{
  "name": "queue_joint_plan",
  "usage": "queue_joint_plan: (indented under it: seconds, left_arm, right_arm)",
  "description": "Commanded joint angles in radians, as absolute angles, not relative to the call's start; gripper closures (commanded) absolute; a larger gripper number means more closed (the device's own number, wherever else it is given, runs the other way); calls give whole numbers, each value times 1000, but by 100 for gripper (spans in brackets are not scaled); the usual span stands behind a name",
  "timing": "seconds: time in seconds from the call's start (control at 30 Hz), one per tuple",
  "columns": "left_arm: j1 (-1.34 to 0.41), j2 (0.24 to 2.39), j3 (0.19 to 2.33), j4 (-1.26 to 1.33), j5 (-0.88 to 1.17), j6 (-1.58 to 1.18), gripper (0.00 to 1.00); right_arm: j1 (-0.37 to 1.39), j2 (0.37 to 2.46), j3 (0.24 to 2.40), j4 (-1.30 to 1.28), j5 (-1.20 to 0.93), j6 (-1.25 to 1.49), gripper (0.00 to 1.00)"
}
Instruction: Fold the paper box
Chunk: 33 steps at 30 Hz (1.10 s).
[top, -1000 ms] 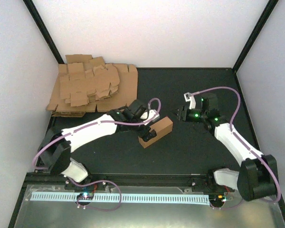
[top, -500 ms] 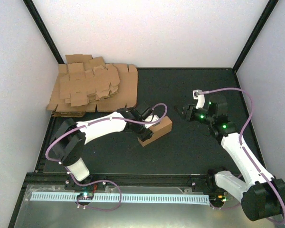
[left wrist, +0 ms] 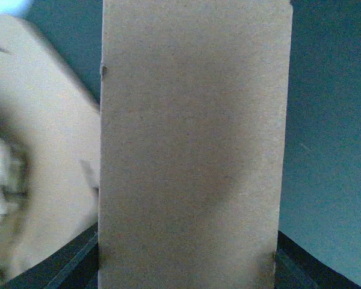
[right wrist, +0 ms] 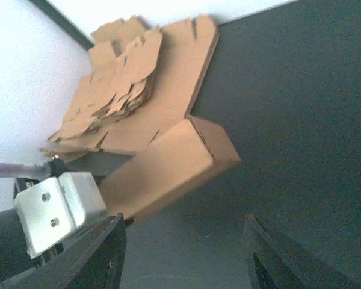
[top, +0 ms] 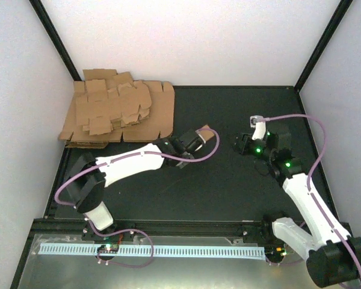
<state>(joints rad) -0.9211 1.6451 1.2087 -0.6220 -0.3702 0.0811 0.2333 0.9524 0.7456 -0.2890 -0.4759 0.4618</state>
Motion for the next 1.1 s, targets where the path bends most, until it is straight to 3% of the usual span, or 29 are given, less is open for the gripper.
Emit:
queue_joint_plan:
  seconds: [0.0,0.17,0.4,0.9,0.93,1.03,1.07]
  left_arm:
    - [-952,1794,1362,-526,-883,162,43]
    - [-967,1986,1505,-464,-1036,310,48]
    - [-1042,2006,1515,-333,-986,401,48]
    - [-1239,2273,1630,-185,-990,521,47]
    - [-1249,2284,1632,-167,-987,536,40]
    - [-1262,2306,1648,-196,-957,520,6]
    - [-1262,2298,1650,-221,-932,496,2]
  right_arm:
    - [229,840,769,-336,-306,437,44]
    - [229,726,759,-378,-171,448,49]
    - [229,601,749,-409,-64,451,51]
    - [229,348,777,-481,186,434,53]
    - [229,342,781,-487,190,431,53]
    - [229,350,795,-509,188,426,53]
    - [229,356,798,-514,183,425,53]
